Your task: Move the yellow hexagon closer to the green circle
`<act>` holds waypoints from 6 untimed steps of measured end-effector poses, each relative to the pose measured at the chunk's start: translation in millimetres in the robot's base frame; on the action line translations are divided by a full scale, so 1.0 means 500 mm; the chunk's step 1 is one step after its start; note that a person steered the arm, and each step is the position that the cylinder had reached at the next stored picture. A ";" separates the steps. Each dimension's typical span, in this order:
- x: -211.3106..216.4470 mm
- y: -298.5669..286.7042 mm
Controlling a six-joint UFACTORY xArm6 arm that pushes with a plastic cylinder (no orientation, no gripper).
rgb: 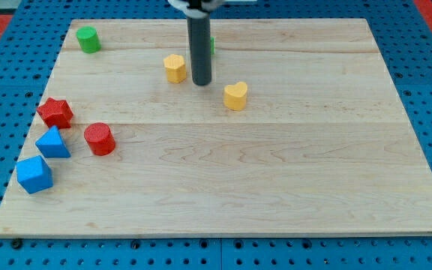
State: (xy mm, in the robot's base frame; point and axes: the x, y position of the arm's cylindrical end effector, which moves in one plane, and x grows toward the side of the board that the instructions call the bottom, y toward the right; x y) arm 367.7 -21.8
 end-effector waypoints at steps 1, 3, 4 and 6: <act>-0.087 -0.130; -0.179 -0.221; -0.171 -0.160; -0.305 -0.246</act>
